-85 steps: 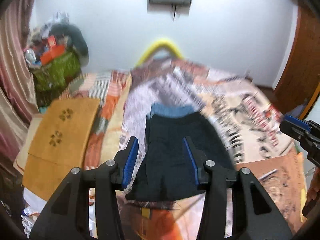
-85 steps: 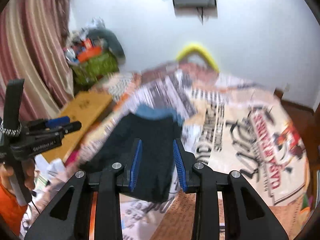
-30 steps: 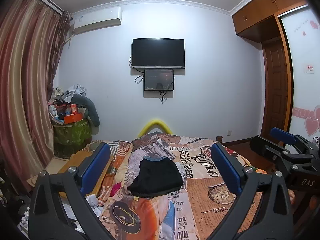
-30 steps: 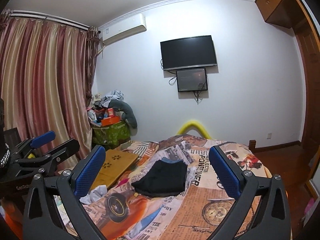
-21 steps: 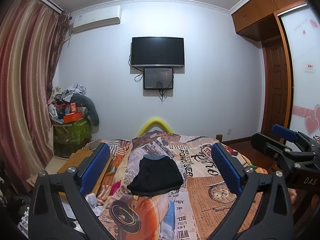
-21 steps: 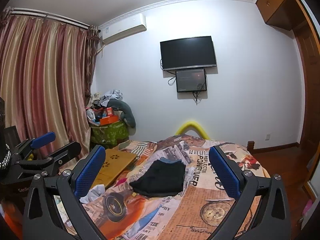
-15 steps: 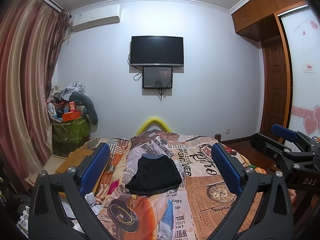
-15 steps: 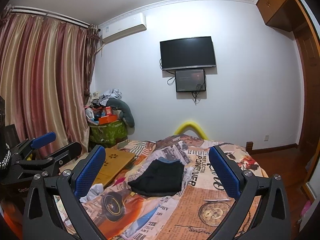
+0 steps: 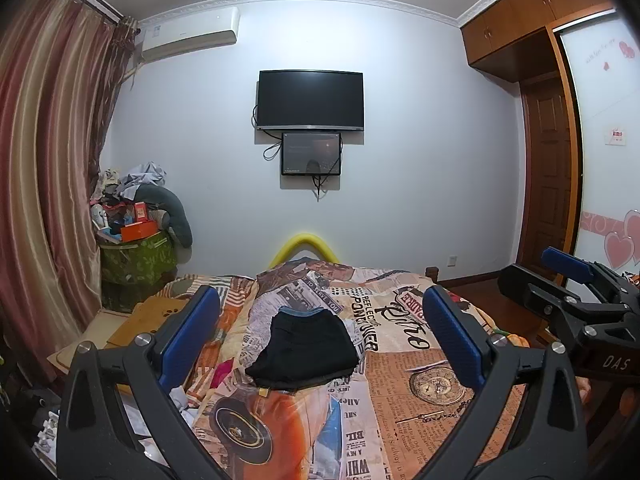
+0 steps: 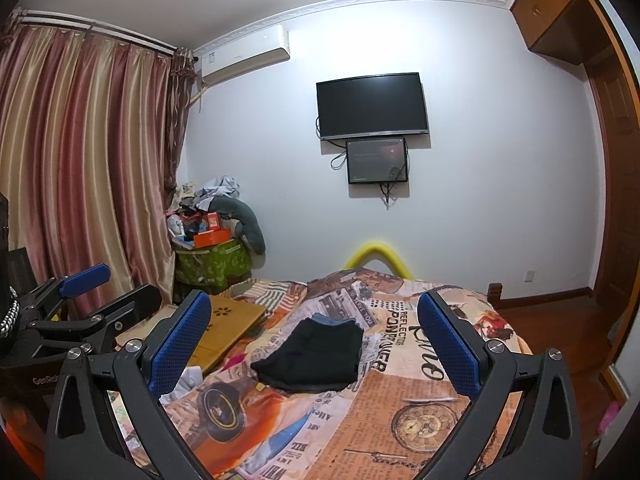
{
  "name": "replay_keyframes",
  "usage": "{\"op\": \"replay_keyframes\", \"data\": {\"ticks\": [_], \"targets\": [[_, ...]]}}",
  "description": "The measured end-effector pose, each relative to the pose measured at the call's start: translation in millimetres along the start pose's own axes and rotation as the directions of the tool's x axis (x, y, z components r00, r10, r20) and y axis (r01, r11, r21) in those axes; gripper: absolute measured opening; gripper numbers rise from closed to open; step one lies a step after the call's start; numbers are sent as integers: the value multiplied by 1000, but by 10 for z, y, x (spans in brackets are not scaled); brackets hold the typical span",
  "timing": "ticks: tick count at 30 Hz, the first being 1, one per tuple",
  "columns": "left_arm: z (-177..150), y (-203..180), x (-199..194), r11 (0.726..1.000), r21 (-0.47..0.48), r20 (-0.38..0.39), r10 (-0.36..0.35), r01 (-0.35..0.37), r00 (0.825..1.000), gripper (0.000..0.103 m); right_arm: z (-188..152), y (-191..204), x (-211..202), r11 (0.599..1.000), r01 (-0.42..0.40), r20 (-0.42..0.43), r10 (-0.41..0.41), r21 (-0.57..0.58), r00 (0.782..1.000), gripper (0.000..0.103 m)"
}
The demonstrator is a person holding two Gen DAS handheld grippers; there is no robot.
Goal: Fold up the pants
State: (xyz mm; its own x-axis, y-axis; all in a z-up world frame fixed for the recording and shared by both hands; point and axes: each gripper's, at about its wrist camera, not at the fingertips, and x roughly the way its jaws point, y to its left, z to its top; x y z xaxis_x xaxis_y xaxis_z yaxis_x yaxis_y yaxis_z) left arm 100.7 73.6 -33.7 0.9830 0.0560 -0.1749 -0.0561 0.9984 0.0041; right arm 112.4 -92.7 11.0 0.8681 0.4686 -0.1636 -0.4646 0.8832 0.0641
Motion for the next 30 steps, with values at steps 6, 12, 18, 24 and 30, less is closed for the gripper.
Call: {"op": "replay_keyframes", "data": {"ticks": [6, 12, 18, 24, 30], "targets": [[7, 2, 9, 1000, -1, -1, -5, 5, 1000, 102, 14, -11, 0, 1000, 2, 1, -2, 3, 1000, 103], [5, 10, 6, 1000, -4, -1, -16, 16, 1000, 102, 15, -15, -4, 1000, 2, 2, -2, 4, 1000, 103], [9, 11, -4, 999, -3, 0, -34, 34, 999, 102, 37, -25, -14, 1000, 4, 6, -4, 1, 1000, 103], [2, 27, 6, 999, -15, -11, -42, 42, 999, 102, 39, -33, -13, 1000, 3, 7, -3, 2, 1000, 103], [11, 27, 13, 998, -22, -18, -51, 51, 999, 102, 45, -39, -14, 1000, 1, 7, -1, 4, 1000, 103]]}}
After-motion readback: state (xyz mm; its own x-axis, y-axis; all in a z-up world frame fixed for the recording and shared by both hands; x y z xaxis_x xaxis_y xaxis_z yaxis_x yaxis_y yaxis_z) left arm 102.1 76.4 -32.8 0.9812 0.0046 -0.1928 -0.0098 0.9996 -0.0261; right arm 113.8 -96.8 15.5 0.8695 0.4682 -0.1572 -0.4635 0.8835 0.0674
